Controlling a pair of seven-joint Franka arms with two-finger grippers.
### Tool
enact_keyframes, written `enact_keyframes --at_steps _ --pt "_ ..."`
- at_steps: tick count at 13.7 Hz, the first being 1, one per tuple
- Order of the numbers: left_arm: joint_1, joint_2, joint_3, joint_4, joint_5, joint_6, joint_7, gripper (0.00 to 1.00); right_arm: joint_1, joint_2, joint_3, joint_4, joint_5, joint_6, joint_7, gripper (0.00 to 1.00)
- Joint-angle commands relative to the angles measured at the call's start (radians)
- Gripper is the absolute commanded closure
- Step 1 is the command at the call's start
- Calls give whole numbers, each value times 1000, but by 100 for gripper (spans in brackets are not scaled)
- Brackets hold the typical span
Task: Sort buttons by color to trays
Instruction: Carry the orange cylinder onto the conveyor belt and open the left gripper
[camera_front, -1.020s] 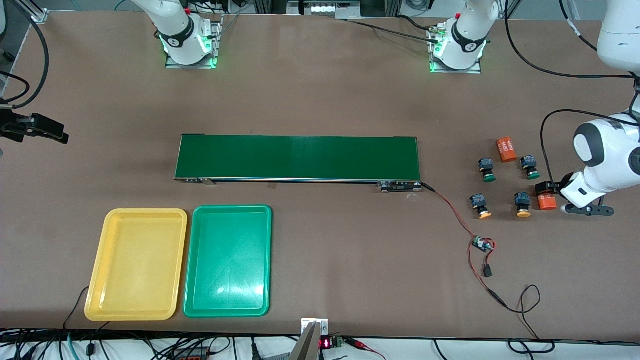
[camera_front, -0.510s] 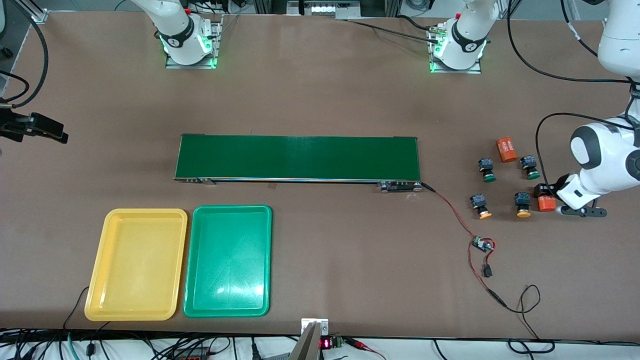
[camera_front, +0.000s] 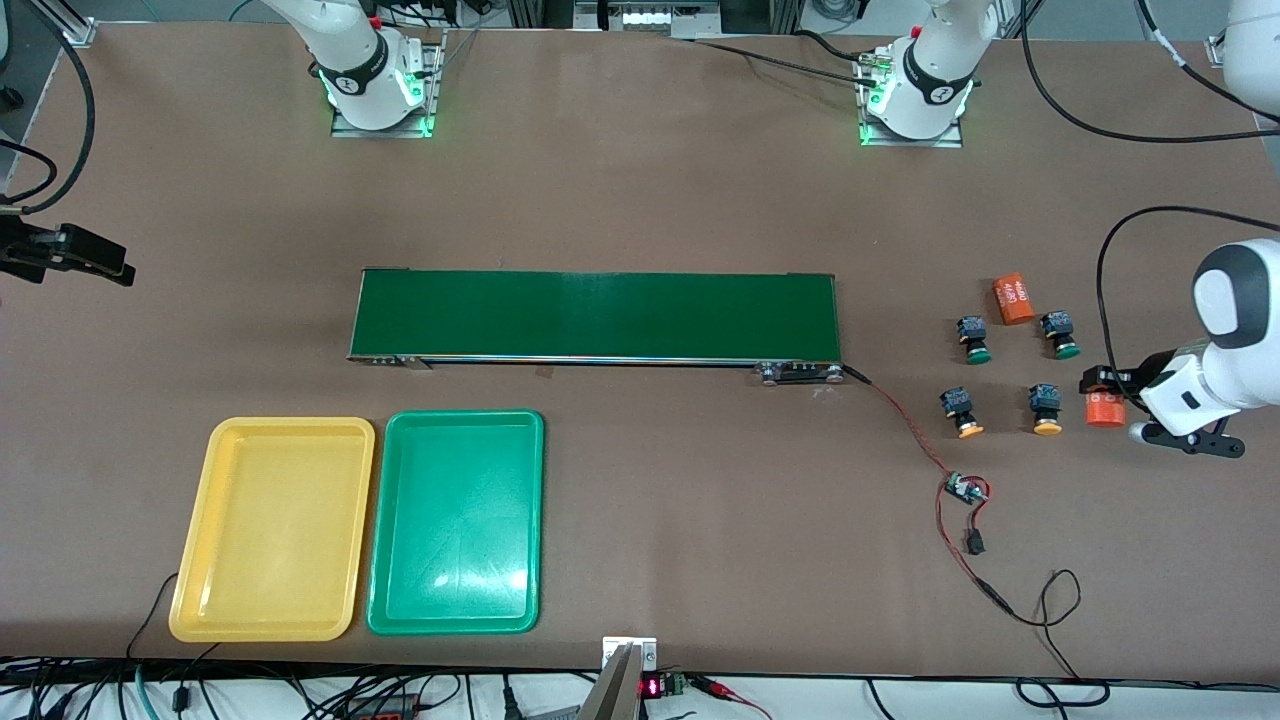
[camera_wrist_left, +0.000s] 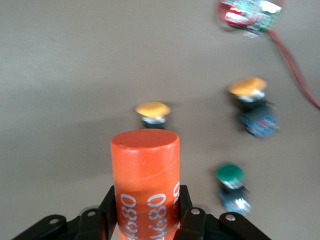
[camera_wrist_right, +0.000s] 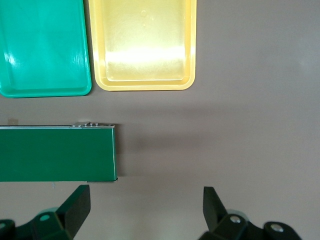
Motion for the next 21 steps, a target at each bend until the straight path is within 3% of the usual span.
enact_keyframes --at_steps 1,4,7,10,14,17,19,21 --pt "11 10 -99 94 3 -215 68 75 1 -24 1 -23 9 8 12 0" --pt "11 11 -235 97 1 -323 102 74 1 -23 1 -23 9 11 12 0" --pt "5 50 -355 88 1 -334 258 76 1 -23 1 -23 9 13 12 0" --pt "-1 73 -443 54 1 -274 395 76 1 -23 1 -23 9 11 12 0" --pt "-12 56 -579 -98 29 -106 438 77 1 -23 1 -23 9 14 12 0" --pt "-49 56 -642 -156 140 -32 440 77 -1 -21 1 -23 11 16 12 0" --pt "-116 57 -642 -173 230 -20 438 77 -2 -21 1 -23 11 16 12 0" --pt "-127 61 -642 -198 247 -3 440 77 -5 -21 0 -23 12 19 12 0"
